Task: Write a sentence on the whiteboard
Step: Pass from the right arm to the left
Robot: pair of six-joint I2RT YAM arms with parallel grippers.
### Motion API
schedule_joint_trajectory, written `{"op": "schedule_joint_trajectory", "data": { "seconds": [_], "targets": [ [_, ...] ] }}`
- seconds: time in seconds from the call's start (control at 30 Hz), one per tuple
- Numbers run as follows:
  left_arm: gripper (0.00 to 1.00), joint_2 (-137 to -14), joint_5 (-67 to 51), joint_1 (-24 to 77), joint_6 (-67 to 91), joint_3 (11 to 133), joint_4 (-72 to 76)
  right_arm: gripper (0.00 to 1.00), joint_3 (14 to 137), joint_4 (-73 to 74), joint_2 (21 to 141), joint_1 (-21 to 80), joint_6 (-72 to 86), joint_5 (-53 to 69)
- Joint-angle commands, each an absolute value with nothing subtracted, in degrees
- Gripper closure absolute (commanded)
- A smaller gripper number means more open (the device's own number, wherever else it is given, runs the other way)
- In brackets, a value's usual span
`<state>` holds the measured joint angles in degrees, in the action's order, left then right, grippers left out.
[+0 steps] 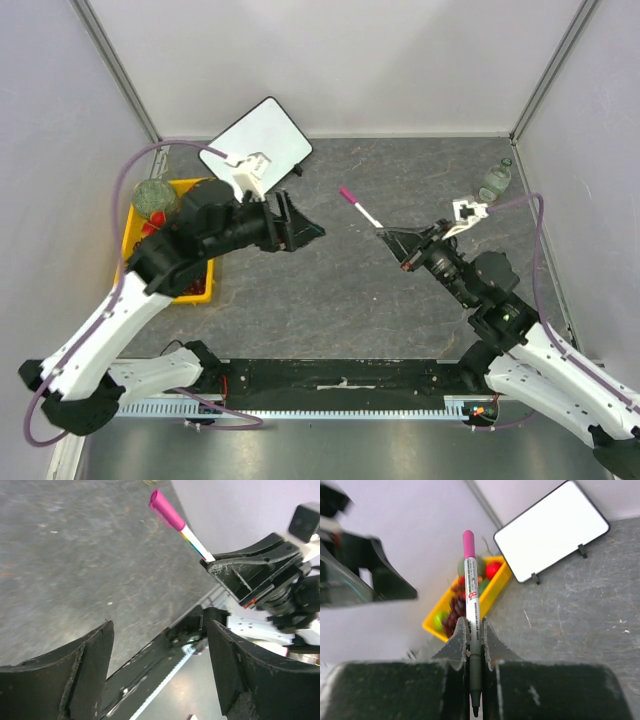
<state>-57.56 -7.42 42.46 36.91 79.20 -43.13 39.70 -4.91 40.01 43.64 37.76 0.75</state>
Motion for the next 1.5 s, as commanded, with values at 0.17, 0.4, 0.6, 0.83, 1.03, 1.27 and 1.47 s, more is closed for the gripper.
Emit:
{"op": "schedule_joint_trajectory", "data": {
  "seconds": [0.17, 0.4, 0.6, 0.83, 1.03, 1.27, 1.47],
  "targets": [
    [0.23, -66.3, -26.1, 43.1, 50.6, 66.6, -0.2, 1.00, 28.1, -34.3, 37.0, 43.6, 63.3, -9.2],
    [0.27, -72.0, -27.9, 43.9, 52.4, 67.8, 9.8, 1.00, 29.6, -35.4, 37.8, 43.6, 63.2, -6.7],
    [0.42, -74.5, -29.4, 44.2, 54.1, 67.6, 15.9, 1.00, 28.7, -36.4, 38.3, 43.6, 64.5, -6.1],
    [0.56, -74.7, -28.0, 44.4, 54.1, 66.4, 18.5, 1.00, 29.0, -36.7, 39.5, 43.6, 64.2, -4.7],
    [0.69, -74.4, -26.5, 44.4, 54.1, 65.4, 21.7, 1.00, 28.7, -36.6, 39.6, 43.7, 63.9, -3.4],
    [0.98, -73.6, -25.8, 44.3, 52.0, 66.2, 18.2, 0.64, 31.3, -30.8, 39.1, 43.6, 59.0, -2.5],
    [0.98, -69.4, -21.5, 44.2, 42.1, 71.1, 1.0, 0.06, 43.9, -5.7, 36.1, 43.6, 43.9, -9.8]
  ]
}}
